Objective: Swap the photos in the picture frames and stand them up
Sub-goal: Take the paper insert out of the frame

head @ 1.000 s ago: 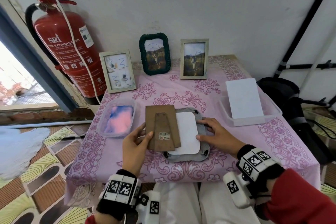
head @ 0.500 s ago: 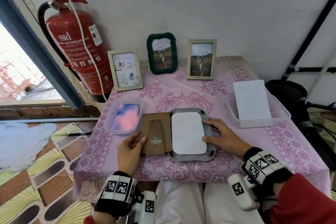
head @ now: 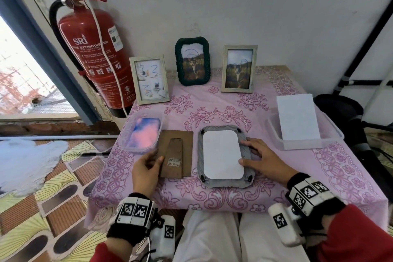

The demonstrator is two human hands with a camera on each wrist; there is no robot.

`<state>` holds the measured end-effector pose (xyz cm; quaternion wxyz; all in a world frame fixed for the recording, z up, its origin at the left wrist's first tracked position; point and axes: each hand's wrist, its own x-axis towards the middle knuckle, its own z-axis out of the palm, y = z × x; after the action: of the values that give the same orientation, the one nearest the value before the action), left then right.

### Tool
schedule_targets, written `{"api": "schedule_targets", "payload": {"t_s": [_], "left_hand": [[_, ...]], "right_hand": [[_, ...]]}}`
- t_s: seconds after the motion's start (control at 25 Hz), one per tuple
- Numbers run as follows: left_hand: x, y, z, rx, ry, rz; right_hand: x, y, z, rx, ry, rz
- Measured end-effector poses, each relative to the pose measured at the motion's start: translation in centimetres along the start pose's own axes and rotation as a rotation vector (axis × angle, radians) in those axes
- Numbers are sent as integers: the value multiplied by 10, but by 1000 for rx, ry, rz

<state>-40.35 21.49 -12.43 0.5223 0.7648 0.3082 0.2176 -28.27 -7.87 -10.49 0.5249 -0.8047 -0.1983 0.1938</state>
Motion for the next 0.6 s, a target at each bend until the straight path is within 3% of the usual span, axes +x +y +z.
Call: {"api": "schedule_targets", "payload": {"t_s": [0.36, 0.6], "left_hand": [[-17, 18, 5, 373, -31, 109], [-33, 46, 23, 425, -27, 310]], "right_hand": [[0, 0, 1, 5, 3, 4], [1, 0, 1, -5, 8, -6]]}}
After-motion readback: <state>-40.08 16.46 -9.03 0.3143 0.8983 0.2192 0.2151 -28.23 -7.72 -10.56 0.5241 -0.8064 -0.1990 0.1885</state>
